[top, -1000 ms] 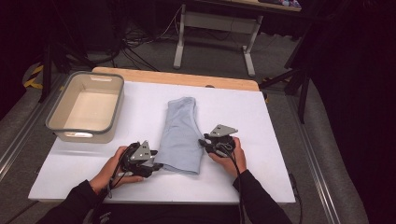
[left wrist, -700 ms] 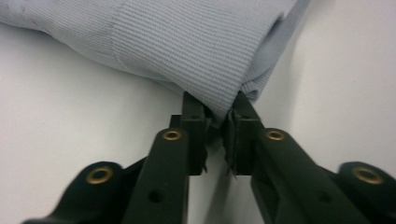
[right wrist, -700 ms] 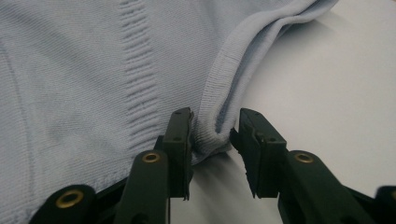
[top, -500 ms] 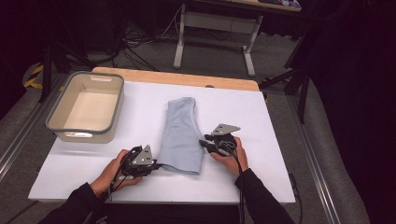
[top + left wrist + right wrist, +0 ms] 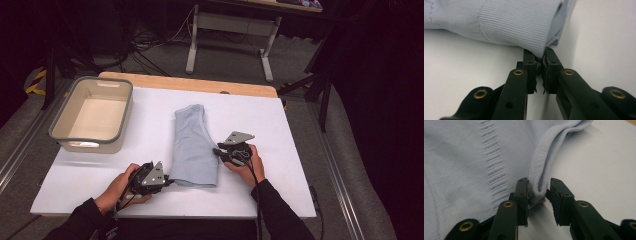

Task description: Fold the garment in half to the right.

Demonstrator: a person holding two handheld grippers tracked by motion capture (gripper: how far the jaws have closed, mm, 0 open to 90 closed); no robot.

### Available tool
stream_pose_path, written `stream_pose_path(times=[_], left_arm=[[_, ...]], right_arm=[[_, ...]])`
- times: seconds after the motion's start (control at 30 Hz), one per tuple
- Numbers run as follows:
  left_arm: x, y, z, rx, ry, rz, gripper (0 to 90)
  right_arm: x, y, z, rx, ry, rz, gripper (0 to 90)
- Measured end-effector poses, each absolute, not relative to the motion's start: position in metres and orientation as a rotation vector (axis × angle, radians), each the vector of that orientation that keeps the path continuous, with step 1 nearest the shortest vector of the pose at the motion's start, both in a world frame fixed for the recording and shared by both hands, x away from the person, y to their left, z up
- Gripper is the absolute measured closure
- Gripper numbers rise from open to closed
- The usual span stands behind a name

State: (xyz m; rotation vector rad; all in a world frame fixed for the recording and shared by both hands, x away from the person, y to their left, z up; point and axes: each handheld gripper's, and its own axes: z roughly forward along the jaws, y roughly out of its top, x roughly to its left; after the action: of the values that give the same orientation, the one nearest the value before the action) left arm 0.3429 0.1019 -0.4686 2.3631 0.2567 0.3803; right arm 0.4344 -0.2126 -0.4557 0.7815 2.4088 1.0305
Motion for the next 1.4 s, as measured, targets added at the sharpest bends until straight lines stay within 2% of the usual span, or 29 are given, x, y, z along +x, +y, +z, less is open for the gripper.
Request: stream_pose_path(times=[0.23,0.47,0.7,0.9,1.0,1.17,1.23,1.4], left_arm=[[0.340,0.115,-0.456,2.316,0.269,0.404,82.3],[0.342,0.124,-0.453,2.316,0.311,0.417,75.4],[0.341,0.145,-0.450,2.244,0.391,0.417,71.1],[0.347,0.148,-0.449,2.199,0.460,0.431,63.5],[0.350,0.145,-0.451,2.199,0.471,0.425,61.2],[0.358,0.136,-0.452,2.182,0.496,0.409,55.1],[0.363,0.133,-0.452,2.172,0.511,0.387,50.9],[0.373,0.127,-0.451,2.145,0.534,0.342,37.2]], right_arm=[[0.430,-0.224,-0.443,0.819,2.368,1.068,66.6],[0.429,-0.230,-0.432,0.841,2.323,1.114,60.7],[0.429,-0.232,-0.429,0.853,2.310,1.125,55.0],[0.427,-0.230,-0.426,0.856,2.299,1.135,49.9],[0.427,-0.230,-0.424,0.866,2.296,1.142,44.8],[0.428,-0.228,-0.424,0.879,2.285,1.175,29.9],[0.429,-0.227,-0.424,0.901,2.281,1.183,23.9],[0.432,-0.222,-0.425,0.900,2.298,1.200,19.2]])
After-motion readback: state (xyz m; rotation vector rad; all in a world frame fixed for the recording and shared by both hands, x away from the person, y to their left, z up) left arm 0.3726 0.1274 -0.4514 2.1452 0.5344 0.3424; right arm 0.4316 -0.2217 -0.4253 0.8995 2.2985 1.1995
